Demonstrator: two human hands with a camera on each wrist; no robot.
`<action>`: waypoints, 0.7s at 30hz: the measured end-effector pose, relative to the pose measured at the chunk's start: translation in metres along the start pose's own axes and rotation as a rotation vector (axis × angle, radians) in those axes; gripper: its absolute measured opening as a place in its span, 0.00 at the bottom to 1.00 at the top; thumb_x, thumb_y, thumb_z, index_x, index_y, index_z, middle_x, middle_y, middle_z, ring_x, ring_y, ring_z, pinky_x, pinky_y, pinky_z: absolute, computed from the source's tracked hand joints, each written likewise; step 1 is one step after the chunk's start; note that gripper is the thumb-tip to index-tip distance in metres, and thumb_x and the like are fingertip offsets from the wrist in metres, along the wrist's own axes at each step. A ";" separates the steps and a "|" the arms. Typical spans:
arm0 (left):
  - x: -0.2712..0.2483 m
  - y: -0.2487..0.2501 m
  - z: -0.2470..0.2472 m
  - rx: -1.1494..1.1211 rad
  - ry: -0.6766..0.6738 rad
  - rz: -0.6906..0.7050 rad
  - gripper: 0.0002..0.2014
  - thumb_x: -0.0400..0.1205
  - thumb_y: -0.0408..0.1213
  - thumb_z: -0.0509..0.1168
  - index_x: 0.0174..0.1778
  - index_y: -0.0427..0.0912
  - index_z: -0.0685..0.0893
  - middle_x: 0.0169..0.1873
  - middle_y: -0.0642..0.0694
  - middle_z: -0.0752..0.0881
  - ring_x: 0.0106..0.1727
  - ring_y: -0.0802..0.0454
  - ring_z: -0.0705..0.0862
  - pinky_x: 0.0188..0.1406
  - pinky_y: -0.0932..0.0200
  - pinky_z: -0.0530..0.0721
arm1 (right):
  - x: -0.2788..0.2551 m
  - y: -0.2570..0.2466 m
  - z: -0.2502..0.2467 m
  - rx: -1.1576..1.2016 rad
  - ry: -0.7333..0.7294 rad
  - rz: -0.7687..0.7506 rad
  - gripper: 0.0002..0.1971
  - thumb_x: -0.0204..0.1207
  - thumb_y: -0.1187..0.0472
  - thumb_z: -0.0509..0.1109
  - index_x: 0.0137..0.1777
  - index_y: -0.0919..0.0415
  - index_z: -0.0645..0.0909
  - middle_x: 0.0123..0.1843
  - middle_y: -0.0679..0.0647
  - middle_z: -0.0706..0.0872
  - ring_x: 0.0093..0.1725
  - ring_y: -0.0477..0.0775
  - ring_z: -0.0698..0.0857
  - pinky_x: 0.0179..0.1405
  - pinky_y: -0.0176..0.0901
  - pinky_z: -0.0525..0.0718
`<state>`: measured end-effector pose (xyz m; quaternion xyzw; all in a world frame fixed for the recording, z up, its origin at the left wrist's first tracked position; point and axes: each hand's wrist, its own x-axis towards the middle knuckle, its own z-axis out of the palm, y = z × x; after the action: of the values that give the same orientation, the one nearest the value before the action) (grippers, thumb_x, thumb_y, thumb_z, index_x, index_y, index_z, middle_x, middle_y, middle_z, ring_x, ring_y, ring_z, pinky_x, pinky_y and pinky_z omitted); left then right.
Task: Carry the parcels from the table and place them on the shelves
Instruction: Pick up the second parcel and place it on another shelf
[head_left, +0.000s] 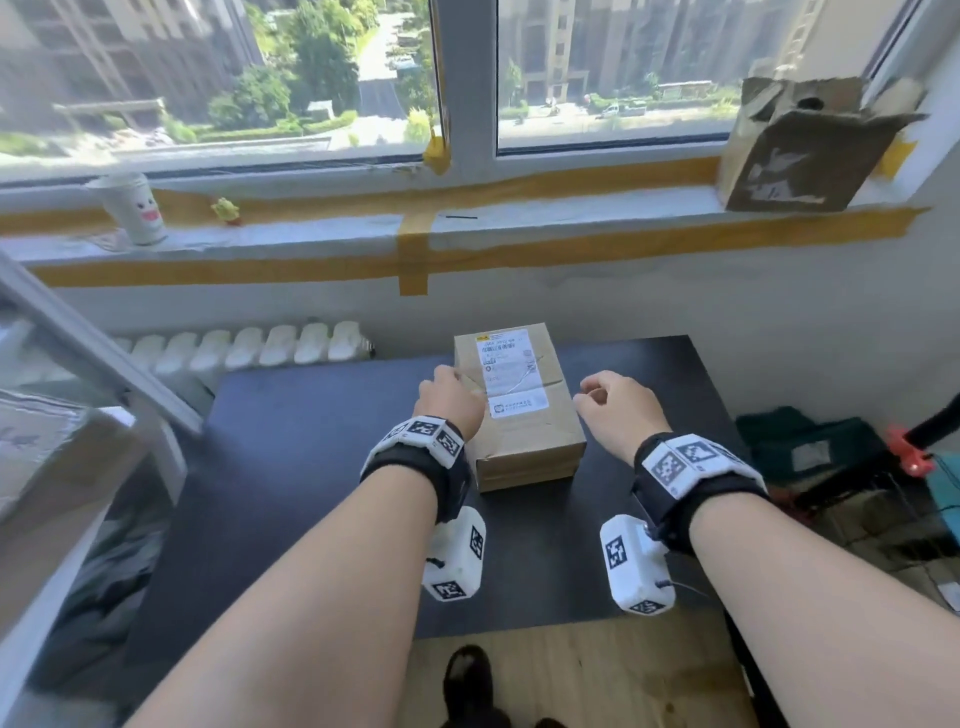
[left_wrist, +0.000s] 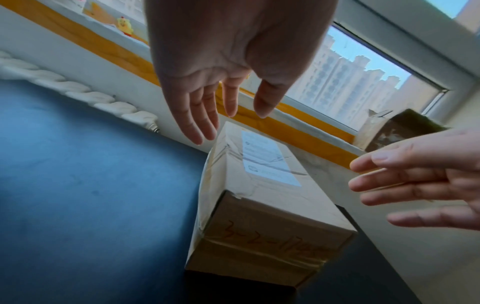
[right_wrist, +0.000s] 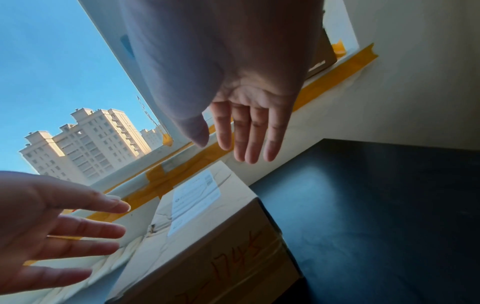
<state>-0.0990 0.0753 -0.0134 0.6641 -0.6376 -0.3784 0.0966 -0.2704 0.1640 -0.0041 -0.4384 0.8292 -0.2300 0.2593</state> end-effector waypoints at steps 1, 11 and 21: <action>0.008 0.000 0.002 -0.014 0.001 -0.017 0.24 0.86 0.43 0.60 0.77 0.42 0.67 0.73 0.39 0.73 0.68 0.39 0.80 0.60 0.51 0.77 | 0.009 0.000 0.003 0.002 -0.015 0.009 0.19 0.80 0.54 0.62 0.70 0.55 0.79 0.65 0.52 0.86 0.65 0.56 0.82 0.61 0.42 0.77; 0.074 -0.005 0.024 -0.086 -0.126 -0.153 0.24 0.81 0.45 0.58 0.68 0.32 0.77 0.63 0.34 0.86 0.61 0.36 0.86 0.56 0.48 0.84 | 0.072 -0.001 0.039 0.002 -0.119 0.143 0.21 0.84 0.53 0.56 0.71 0.60 0.76 0.69 0.58 0.83 0.67 0.60 0.80 0.58 0.47 0.75; 0.095 -0.021 0.036 -0.352 -0.257 -0.291 0.62 0.56 0.81 0.58 0.78 0.37 0.70 0.68 0.41 0.84 0.65 0.40 0.85 0.67 0.41 0.81 | 0.094 0.002 0.055 0.359 -0.199 0.417 0.20 0.77 0.47 0.56 0.62 0.59 0.71 0.53 0.56 0.81 0.57 0.60 0.81 0.54 0.52 0.76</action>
<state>-0.1148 0.0044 -0.0875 0.6684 -0.4666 -0.5746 0.0736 -0.2820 0.0775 -0.0689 -0.2258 0.8181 -0.2707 0.4543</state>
